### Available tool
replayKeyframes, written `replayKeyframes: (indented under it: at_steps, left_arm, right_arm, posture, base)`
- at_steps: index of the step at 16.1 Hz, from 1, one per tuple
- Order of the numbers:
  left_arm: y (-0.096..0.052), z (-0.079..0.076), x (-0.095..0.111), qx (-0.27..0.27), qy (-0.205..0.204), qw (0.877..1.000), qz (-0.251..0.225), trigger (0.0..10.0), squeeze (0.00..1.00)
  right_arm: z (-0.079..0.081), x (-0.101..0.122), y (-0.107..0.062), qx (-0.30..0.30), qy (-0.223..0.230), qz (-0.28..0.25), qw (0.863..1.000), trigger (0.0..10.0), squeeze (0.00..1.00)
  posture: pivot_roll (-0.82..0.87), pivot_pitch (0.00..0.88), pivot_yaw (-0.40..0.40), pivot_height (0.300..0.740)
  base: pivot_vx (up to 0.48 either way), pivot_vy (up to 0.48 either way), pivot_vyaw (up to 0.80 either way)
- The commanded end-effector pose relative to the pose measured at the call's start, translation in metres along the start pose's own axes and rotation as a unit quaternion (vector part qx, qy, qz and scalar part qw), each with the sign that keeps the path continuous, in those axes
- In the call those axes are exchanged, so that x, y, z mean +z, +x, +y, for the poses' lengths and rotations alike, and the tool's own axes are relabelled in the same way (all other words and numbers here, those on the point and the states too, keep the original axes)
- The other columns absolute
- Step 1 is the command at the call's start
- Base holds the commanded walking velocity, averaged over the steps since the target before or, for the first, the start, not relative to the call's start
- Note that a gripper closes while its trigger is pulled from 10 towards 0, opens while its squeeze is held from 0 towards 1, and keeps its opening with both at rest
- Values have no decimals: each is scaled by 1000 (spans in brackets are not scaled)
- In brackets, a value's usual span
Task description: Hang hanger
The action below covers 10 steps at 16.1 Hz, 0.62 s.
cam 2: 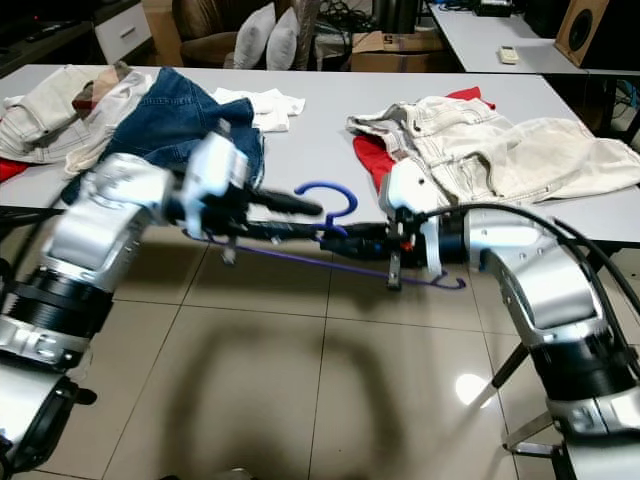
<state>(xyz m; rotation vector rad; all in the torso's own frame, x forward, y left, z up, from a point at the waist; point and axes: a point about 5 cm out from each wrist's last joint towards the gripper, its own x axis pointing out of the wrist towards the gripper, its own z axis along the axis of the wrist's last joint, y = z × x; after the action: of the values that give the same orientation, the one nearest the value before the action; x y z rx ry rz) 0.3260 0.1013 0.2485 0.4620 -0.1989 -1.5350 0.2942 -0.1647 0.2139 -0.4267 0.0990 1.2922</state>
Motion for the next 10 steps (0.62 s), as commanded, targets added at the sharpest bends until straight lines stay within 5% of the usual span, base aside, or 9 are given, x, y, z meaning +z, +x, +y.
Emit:
replayKeyframes:
  at_steps: [1,6,8,9,10]
  left_arm:
    - [-10,3,7,13,3,1000,-11,10000,0]
    - [-51,7,-5,141,-47,989,-13,10000,0]
    - [-59,-4,-36,286,-109,952,21,10000,0]
    - [-60,-7,-42,315,-125,941,22,10000,0]
    - [-59,-27,-64,387,-160,907,38,10000,0]
  right_arm:
    - [0,3,-6,-14,-7,3,1000,0,0]
    - [24,-26,-25,-136,36,-6,990,0,0]
    - [31,-43,-25,-287,100,-9,953,0,0]
    - [35,-47,-25,-307,111,-5,945,0,0]
    - [43,-57,-23,-372,138,2,918,0,0]
  posture:
    - [-133,0,63,740]
    - [-137,0,39,740]
    - [-111,0,24,740]
    - [-109,1,28,740]
    - [-120,6,37,740]
  base:
    - [0,0,0]
    - [0,0,0]
    - [0,0,0]
    - [0,0,0]
    - [0,0,0]
